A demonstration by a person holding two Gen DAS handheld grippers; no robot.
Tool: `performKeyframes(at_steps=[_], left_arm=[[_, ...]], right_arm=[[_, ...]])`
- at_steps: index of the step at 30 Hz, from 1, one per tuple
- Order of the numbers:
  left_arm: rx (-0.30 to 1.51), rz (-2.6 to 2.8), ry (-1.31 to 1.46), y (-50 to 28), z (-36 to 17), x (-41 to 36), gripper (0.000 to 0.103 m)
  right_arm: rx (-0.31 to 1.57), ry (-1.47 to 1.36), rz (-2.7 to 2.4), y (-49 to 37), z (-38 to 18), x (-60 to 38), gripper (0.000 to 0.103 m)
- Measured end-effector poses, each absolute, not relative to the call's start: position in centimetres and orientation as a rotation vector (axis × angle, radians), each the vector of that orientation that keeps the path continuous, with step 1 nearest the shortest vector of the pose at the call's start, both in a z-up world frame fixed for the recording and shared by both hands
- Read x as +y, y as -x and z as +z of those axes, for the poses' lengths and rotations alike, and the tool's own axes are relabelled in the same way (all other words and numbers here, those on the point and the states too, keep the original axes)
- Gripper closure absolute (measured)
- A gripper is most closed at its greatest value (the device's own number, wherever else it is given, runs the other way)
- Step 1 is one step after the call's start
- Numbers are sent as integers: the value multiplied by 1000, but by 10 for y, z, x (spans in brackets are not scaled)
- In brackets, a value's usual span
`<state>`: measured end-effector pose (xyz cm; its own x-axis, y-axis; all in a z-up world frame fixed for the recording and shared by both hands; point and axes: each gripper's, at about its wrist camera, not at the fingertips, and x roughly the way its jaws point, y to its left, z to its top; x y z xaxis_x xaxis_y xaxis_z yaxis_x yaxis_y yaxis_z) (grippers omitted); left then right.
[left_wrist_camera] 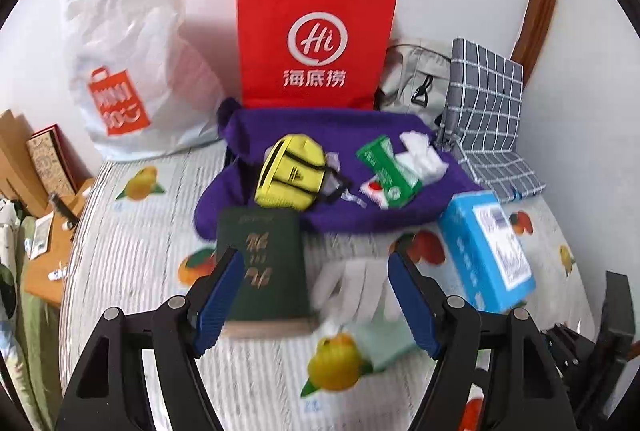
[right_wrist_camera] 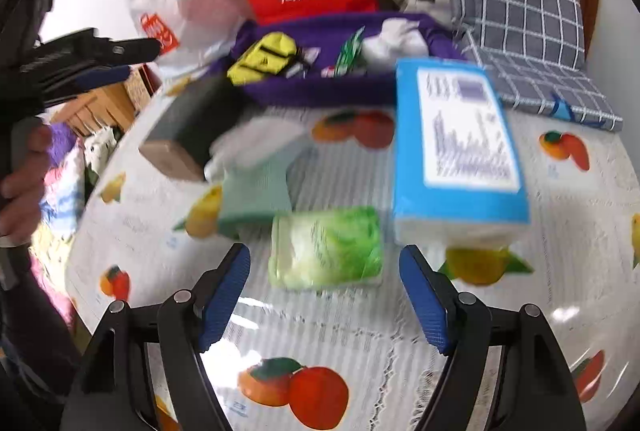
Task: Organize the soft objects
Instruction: 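Move both grippers back to the green tissue pack and white glove, then grasp the green-tea tissue pack with the right gripper while the left gripper grasps the white glove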
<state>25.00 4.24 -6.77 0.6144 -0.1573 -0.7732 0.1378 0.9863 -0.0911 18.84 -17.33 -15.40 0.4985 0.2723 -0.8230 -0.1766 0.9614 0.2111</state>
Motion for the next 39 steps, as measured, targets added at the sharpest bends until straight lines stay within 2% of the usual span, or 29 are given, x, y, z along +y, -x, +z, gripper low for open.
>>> performKeyframes(at_steps=[2,13,15,17,22,27,30,32,33,39], left_arm=[[896,-158,22,-237,-75,48,30],[948,-155,17,-201,-106,50,30],[946,-160,8,-197,-110,46,30],[944,-163,-7,-194,-114,40,30],[956,-175,-16,-191,-128,28,30],[983,-172,9,-190,-142,26,30],[994,-180,53,-191,-148,27,30],[1010,-191,65,-192,-152,25,30],[1021,-202,65,-194,-154,21,30],[1060,-227,75,-203,-165,6,30]], right_arm=[[1026,-88,261,-187,-164,-168,22],[972,-86,192,-193,-199,-154,18],[958,-82,193,-193,-200,-154,16],[944,-99,217,-194,-202,-155,7],[936,-17,245,-197,-206,-145,1],[921,7,239,-196,-208,-142,0],[899,-77,261,-193,-205,-155,5],[889,-92,232,-191,-204,-161,22],[887,-76,213,-189,-204,-161,27],[892,-23,223,-168,-200,-169,28]])
